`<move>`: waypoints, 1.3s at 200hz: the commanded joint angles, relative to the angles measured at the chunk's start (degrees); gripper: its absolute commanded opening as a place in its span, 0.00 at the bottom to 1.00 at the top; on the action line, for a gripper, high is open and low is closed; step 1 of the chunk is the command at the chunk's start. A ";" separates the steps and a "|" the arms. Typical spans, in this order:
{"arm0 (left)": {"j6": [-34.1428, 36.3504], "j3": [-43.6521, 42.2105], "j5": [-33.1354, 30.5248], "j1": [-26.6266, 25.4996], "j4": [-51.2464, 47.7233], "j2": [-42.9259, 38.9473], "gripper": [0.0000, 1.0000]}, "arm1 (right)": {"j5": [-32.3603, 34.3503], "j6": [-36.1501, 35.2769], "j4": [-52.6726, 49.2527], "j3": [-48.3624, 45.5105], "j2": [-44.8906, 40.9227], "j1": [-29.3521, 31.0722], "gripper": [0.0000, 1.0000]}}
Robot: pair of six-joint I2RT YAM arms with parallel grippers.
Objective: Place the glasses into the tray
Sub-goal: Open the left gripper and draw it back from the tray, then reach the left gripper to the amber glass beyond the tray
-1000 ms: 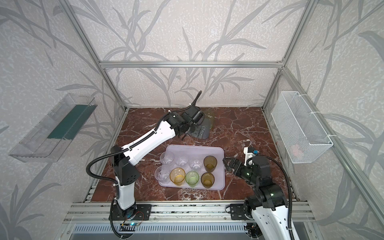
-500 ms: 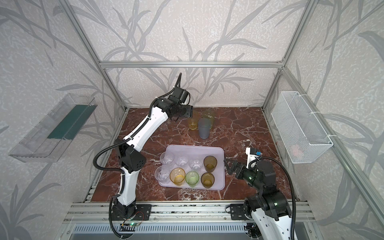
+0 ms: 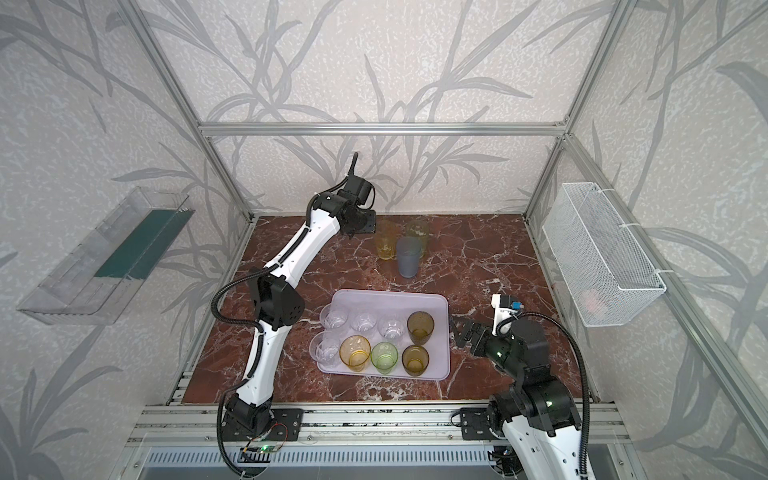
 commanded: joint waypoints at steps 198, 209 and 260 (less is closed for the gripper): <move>3.73 2.17 2.63 2.29 2.35 7.82 0.30 | 2.90 4.51 4.01 -3.51 3.10 -0.27 0.99; 4.08 2.16 2.46 2.40 2.26 7.82 0.27 | 2.95 4.97 4.31 -3.81 3.25 -0.26 0.99; 4.35 2.17 2.48 2.40 1.31 7.84 0.11 | 2.85 7.16 5.39 -5.21 3.38 -0.26 0.99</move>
